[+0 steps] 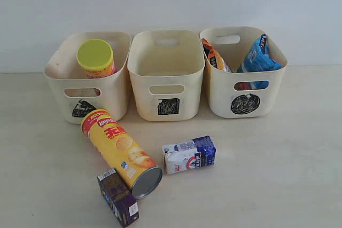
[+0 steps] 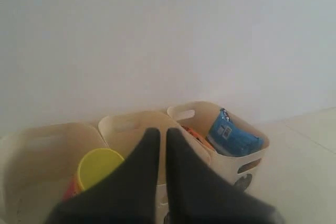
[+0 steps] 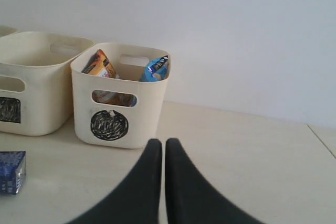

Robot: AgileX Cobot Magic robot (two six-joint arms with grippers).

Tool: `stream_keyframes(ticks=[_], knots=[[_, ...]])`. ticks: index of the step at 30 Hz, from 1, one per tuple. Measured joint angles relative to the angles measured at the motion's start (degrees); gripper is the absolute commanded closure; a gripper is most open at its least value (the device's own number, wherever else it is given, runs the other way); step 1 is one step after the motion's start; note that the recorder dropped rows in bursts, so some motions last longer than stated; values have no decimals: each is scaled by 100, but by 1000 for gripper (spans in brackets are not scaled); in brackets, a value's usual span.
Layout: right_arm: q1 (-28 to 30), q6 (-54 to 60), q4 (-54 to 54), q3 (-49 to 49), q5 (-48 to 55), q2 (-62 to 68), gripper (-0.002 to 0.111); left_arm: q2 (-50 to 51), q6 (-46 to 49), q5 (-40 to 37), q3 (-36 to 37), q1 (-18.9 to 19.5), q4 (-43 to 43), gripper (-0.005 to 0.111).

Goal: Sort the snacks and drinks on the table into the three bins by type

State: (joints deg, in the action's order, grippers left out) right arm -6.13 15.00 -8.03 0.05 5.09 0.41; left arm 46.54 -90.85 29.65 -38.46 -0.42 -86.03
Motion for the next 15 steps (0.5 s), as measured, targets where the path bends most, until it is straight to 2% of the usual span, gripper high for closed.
stream_keyframes(ticks=[3, 7, 11, 15], knots=[[111, 0, 0, 0, 13, 0, 108, 110, -219, -31, -124, -59, -413, 103], [146, 0, 0, 0, 140, 0, 108, 242, -670, -249, -314, -470, -1143, 103], [146, 0, 0, 0, 293, 0, 108, 270, -778, -316, -363, -901, -1346, 103], [146, 0, 0, 0, 318, -4, 108, 294, -782, -581, -375, -1015, -1368, 103]])
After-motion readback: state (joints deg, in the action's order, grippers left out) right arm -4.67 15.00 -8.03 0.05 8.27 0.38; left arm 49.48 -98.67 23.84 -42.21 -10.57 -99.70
